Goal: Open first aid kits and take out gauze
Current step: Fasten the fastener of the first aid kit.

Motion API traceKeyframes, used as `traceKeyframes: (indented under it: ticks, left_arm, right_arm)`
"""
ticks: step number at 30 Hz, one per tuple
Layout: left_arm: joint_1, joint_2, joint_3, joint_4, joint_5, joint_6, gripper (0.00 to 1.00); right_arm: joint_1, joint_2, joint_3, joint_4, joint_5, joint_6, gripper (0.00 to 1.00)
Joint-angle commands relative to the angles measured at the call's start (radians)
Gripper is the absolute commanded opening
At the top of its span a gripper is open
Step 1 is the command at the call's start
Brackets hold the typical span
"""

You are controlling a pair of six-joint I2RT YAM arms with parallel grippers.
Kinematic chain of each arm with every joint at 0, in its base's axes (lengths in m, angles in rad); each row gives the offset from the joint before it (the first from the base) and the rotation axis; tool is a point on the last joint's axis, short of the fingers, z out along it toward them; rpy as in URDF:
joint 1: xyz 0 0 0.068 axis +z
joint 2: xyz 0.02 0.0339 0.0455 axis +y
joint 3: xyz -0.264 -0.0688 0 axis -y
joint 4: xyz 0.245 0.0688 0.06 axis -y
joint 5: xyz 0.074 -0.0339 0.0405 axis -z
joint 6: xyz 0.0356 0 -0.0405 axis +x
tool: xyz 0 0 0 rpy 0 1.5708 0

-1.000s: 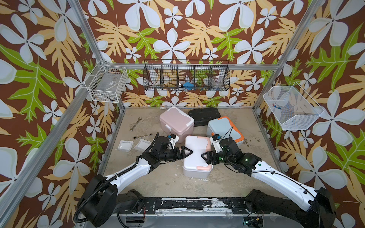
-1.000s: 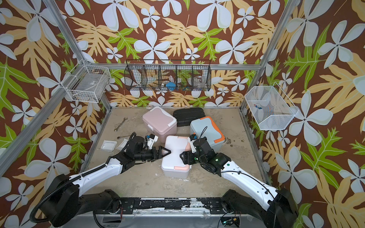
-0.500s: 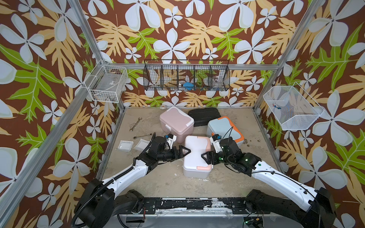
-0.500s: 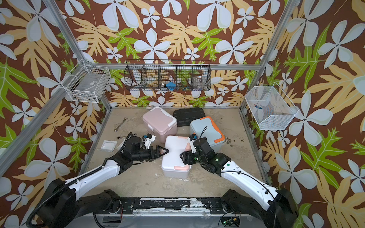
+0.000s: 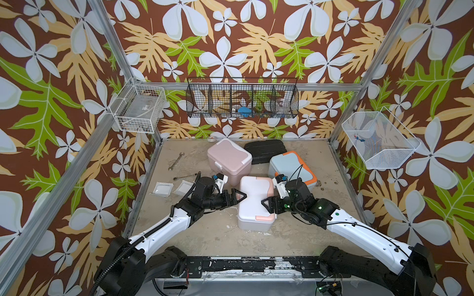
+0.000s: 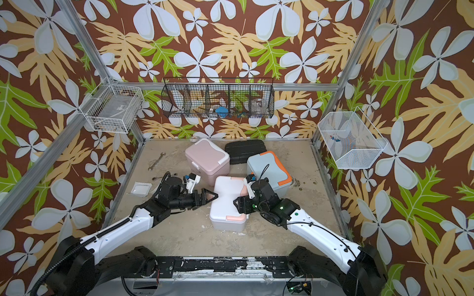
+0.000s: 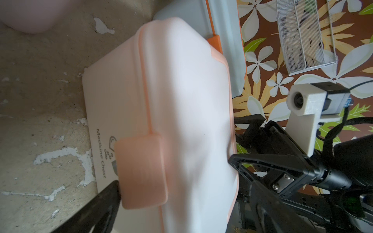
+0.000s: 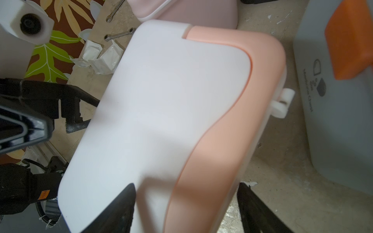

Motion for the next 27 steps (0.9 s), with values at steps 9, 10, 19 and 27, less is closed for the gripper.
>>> traceKeyframes:
  ticks: [9, 10, 19, 27]
  left_arm:
    - [0.002, -0.032, 0.116, -0.249, -0.148, 0.086, 0.97]
    - [0.002, -0.039, 0.126, -0.262, -0.153, 0.087, 0.96]
    - [-0.003, -0.042, 0.159, -0.278, -0.114, 0.076, 0.95]
    - [-0.027, 0.012, 0.155, -0.201, -0.074, 0.049, 0.94]
  right_arm:
    - [0.002, 0.012, -0.008, -0.057, -0.009, -0.013, 0.78]
    - [0.001, 0.014, -0.008, -0.056, -0.008, -0.013, 0.78]
    - [0.002, 0.041, -0.003, -0.044, -0.025, -0.013, 0.77]
    - [0.001, 0.042, -0.006, -0.042, -0.03, -0.011, 0.77]
